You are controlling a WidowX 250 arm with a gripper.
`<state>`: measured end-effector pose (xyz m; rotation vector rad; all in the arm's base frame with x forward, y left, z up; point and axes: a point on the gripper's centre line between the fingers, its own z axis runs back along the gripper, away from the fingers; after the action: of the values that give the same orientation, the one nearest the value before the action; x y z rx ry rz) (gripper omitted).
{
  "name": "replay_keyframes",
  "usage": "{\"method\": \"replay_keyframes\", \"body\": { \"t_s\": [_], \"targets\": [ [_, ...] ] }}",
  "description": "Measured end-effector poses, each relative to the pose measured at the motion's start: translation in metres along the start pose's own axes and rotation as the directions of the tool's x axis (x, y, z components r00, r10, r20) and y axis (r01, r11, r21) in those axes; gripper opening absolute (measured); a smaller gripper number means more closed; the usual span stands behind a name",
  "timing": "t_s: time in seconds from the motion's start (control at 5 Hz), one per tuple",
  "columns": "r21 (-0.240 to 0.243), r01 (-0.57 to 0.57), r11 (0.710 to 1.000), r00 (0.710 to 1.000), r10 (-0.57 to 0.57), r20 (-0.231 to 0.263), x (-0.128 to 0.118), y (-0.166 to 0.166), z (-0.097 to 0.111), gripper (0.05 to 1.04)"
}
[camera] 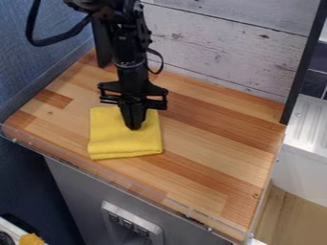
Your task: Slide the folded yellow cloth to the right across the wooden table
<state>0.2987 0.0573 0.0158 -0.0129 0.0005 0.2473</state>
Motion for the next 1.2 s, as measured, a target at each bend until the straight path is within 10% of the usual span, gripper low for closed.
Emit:
{"method": "replay_keyframes", "body": {
  "t_s": [1.2],
  "targets": [
    [0.017, 0.207, 0.978, 0.978, -0.207, -0.009, 0.000, -0.073, -0.003, 0.088]
  ]
}}
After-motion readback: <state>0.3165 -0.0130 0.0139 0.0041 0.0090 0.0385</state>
